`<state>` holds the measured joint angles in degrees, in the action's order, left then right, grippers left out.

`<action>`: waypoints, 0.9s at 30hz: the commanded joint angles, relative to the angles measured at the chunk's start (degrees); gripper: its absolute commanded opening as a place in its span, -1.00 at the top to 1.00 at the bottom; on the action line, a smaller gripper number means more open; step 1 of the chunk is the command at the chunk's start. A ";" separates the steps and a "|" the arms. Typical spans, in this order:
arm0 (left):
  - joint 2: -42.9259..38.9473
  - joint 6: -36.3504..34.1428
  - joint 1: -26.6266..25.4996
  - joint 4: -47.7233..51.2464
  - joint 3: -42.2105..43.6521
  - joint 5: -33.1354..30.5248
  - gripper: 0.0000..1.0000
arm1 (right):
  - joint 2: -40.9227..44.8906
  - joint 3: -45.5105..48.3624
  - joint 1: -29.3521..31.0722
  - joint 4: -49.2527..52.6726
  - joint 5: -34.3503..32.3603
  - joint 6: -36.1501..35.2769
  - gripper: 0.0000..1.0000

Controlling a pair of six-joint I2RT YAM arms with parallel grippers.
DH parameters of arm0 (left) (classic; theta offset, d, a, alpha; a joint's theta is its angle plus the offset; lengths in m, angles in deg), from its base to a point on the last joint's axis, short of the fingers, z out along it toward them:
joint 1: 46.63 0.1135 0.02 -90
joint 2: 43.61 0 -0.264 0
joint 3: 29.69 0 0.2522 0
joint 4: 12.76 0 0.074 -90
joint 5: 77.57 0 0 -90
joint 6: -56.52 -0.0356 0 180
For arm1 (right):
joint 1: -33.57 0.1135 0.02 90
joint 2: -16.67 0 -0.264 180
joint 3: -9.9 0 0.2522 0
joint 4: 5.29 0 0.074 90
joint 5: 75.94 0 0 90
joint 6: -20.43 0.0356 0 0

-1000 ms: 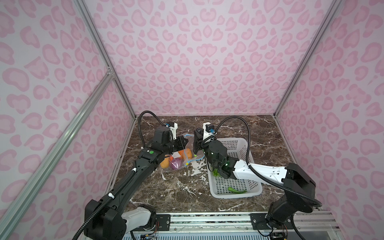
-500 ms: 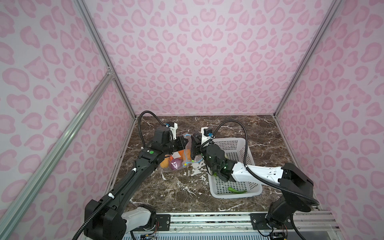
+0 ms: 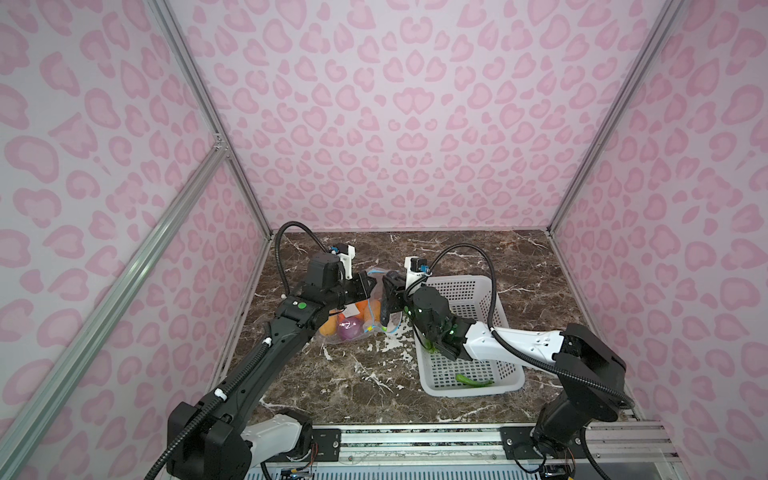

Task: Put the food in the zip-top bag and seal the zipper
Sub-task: 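Carry the eggplant to the bag mouth held by the left gripper, then lower the eggplant into the bag and open the right gripper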

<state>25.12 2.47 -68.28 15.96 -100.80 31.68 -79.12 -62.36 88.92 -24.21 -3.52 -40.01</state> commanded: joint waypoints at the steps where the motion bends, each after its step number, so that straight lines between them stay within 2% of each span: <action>1: -0.56 -0.74 0.06 -1.86 -0.51 1.21 0.96 | -0.97 -0.48 -0.86 1.95 3.39 2.68 0.55; 10: 0.08 -1.05 0.09 -2.02 -0.69 2.35 0.96 | -2.98 -5.39 -1.82 8.53 6.60 1.49 0.33; 13: 0.23 -1.05 0.11 -2.04 -0.76 2.46 0.95 | -3.26 -6.37 -2.12 11.33 5.65 2.68 -0.02; 17: 0.25 -0.91 0.05 -2.00 -0.67 2.26 0.95 | -2.85 -7.62 -2.51 12.73 6.42 2.32 -0.37; 27: -0.26 -0.78 0.05 -1.43 -0.51 0.19 0.95 | 2.44 -8.51 -3.25 19.34 10.36 -0.97 -0.42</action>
<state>25.16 2.25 -68.26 15.68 -100.82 32.53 -78.03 -70.80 85.82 -6.42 5.26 -39.84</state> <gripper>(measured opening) 0.034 0.710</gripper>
